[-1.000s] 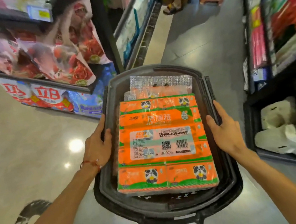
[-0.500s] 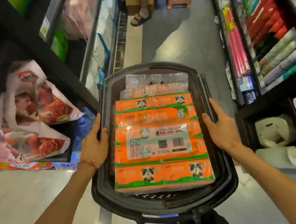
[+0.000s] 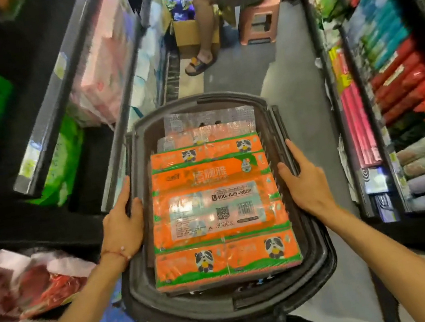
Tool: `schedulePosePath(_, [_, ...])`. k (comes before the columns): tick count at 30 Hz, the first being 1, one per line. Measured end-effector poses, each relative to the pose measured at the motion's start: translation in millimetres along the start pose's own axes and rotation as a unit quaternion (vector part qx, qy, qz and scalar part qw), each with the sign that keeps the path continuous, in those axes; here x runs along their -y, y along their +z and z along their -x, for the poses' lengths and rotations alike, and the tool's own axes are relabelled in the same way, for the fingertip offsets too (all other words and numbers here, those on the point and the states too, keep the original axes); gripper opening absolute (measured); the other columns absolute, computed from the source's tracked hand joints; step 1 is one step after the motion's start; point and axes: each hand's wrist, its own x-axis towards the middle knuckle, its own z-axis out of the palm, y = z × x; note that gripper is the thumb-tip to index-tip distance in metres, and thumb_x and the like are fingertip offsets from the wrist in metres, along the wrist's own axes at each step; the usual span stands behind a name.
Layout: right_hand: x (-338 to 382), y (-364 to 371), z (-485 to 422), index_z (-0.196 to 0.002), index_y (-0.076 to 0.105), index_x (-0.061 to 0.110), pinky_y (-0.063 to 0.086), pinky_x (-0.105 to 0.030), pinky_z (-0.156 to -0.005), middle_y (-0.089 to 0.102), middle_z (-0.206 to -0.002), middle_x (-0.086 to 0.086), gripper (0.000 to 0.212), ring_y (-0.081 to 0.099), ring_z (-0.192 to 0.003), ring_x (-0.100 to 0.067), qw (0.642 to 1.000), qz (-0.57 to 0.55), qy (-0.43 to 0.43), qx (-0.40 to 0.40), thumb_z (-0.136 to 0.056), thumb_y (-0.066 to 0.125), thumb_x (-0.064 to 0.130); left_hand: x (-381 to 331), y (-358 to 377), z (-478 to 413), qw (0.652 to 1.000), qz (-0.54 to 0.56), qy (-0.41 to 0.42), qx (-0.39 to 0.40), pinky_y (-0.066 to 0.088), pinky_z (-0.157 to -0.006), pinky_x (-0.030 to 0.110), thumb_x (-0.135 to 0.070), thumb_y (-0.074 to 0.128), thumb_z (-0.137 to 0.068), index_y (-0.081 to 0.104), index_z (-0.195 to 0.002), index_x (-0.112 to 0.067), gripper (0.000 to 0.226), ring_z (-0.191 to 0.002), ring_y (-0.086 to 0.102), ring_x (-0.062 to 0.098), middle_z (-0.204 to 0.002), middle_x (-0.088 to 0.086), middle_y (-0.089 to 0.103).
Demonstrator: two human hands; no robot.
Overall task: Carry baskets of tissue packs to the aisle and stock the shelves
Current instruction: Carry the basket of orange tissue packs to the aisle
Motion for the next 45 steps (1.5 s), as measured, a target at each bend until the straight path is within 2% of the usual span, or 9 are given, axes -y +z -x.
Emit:
schedulePosePath(4, [21.4,8.4,-87.3,-0.164,0.032,0.029,0.042,-0.003,-0.063,0.075,-0.118,-0.012,0.062,0.061,-0.060,0.009,1.000,0.020,-0.016,-0.001,-0.108,0.057,0.029,-24.4,10.7,-84.1,1.000,0.005,-0.003,0.010,0.045,-0.081,0.037,-0.024,0.050,-0.106,0.028,-0.159,-0.034,0.058,-0.097,0.067,0.038,-0.117,0.028,0.069])
schedulePosePath(8, [47.1,19.9,-183.3,-0.164,0.033,0.028,0.044,-0.023,-0.079,0.071,-0.135,-0.009,0.062,0.067,-0.082,-0.018,0.999,0.034,0.001,-0.015,-0.108,0.058,0.030,-41.1,29.6,-193.7,1.000,0.007,0.000,0.020,0.042,-0.079,0.029,-0.026,0.050,-0.105,0.032,-0.158,-0.034,0.056,-0.075,0.060,0.020,-0.115,0.027,0.070])
schedulePosePath(11, [65.9,25.2,-249.3,-0.164,0.034,0.026,0.040,-0.019,-0.061,0.077,-0.108,-0.011,0.062,0.060,-0.059,-0.007,0.999,0.041,0.013,-0.030,-0.108,0.058,0.028,-63.1,35.7,-268.1,1.000,0.002,-0.002,0.025,0.039,-0.075,0.028,-0.027,0.049,-0.106,0.031,-0.158,-0.035,0.056,-0.076,0.060,0.026,-0.112,0.031,0.068])
schedulePosePath(18, [95.2,22.2,-387.3,-0.165,0.031,0.026,0.045,-0.006,-0.054,0.069,-0.090,-0.004,0.062,0.068,-0.068,-0.033,0.998,0.006,0.045,-0.033,-0.108,0.057,0.027,-118.7,48.2,-418.7,0.998,-0.003,0.011,0.059,0.042,-0.097,0.033,-0.030,0.046,-0.107,0.030,-0.158,-0.038,0.055,-0.125,0.056,0.038,-0.139,0.022,0.059])
schedulePosePath(27, [75.1,45.6,-584.9,-0.165,0.031,0.028,0.044,-0.007,-0.076,0.064,-0.113,0.008,0.062,0.067,-0.074,-0.001,0.996,0.011,0.093,0.003,-0.109,0.056,0.031,-153.0,121.3,-586.3,0.994,-0.082,-0.020,0.074,0.054,-0.083,0.050,-0.044,0.039,-0.105,0.018,-0.158,-0.048,0.057,-0.093,0.066,0.046,-0.110,0.032,0.068])
schedulePosePath(32, [53.2,66.8,-657.2,-0.164,0.033,0.030,0.048,-0.036,-0.101,0.067,-0.140,-0.010,0.062,0.066,-0.113,-0.025,0.995,0.029,0.099,0.001,-0.107,0.058,0.029,-162.3,162.5,-645.7,0.989,-0.115,-0.023,0.085,0.029,-0.057,0.036,-0.026,0.045,-0.107,0.021,-0.161,-0.034,0.059,-0.063,0.058,0.040,-0.097,0.039,0.066])
schedulePosePath(36, [34.3,97.5,-697.3,-0.165,0.031,0.032,0.036,-0.023,-0.111,0.051,-0.159,0.002,0.063,0.056,-0.131,-0.013,0.995,0.032,0.094,-0.003,-0.107,0.057,0.029,-139.7,197.7,-686.1,0.991,-0.094,-0.040,0.088,0.051,-0.076,0.046,-0.032,0.043,-0.106,0.021,-0.160,-0.038,0.058,-0.096,0.065,0.050,-0.128,0.031,0.063])
schedulePosePath(42, [-24.1,166.0,-738.9,-0.165,0.029,0.037,0.051,-0.023,-0.060,0.074,-0.101,-0.024,0.063,0.063,-0.065,-0.030,0.989,0.024,0.143,-0.008,-0.108,0.055,0.033,-83.1,259.0,-745.3,0.985,-0.112,-0.042,0.122,0.053,-0.078,0.053,-0.035,0.039,-0.107,0.017,-0.161,-0.039,0.058,-0.093,0.063,0.054,-0.123,0.031,0.066])
schedulePosePath(45, [-62.5,208.7,-754.6,-0.164,0.028,0.042,0.051,-0.027,-0.056,0.072,-0.086,-0.022,0.063,0.059,-0.060,-0.031,0.986,0.030,0.162,-0.019,-0.108,0.055,0.037,-46.2,296.1,-773.6,0.983,-0.121,-0.034,0.132,0.054,-0.083,0.056,-0.032,0.040,-0.108,0.016,-0.161,-0.039,0.058,-0.096,0.063,0.055,-0.127,0.029,0.064])
